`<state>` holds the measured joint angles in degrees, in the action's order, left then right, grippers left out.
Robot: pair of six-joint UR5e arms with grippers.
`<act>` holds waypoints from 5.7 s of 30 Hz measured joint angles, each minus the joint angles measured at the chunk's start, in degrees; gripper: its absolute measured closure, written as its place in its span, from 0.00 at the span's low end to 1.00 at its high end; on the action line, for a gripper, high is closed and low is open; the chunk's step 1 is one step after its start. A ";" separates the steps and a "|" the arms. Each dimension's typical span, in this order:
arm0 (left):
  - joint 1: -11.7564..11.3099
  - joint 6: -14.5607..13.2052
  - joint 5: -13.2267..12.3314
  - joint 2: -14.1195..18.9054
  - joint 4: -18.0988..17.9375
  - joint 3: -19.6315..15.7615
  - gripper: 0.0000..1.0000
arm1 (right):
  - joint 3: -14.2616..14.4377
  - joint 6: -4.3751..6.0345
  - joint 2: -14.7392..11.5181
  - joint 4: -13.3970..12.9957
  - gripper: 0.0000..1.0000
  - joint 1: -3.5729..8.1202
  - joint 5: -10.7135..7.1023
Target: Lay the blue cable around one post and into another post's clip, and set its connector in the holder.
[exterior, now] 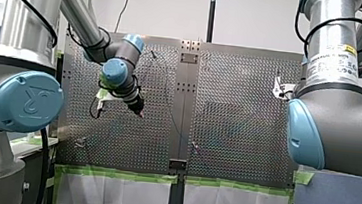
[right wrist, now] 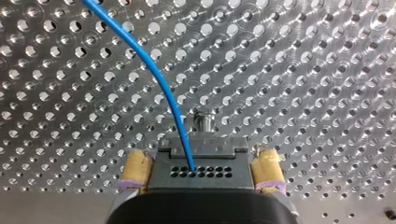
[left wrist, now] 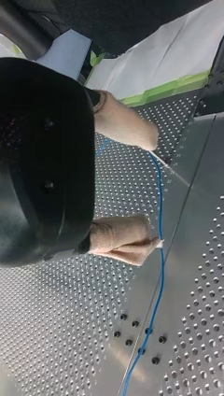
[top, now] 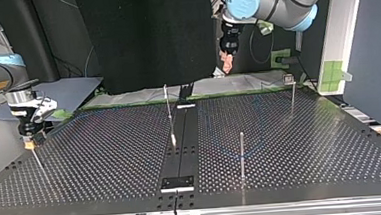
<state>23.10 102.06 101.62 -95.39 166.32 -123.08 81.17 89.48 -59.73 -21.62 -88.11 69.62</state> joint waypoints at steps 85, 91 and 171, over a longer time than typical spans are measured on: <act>-0.31 4.58 2.56 -5.97 -43.99 -16.44 0.00 | 0.01 -0.22 0.00 -0.08 0.00 -0.22 -0.26; -0.36 4.62 2.80 -5.97 -46.75 -16.44 0.00 | 0.00 -0.35 -0.05 -0.12 0.00 -0.41 -0.30; -2.01 4.54 3.89 -5.98 -64.63 -16.55 0.00 | 0.00 -1.05 -0.05 0.50 0.00 -1.37 -4.08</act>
<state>21.09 106.61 105.51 -101.37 101.69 -139.64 81.17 88.43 -59.78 -21.12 -89.48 65.55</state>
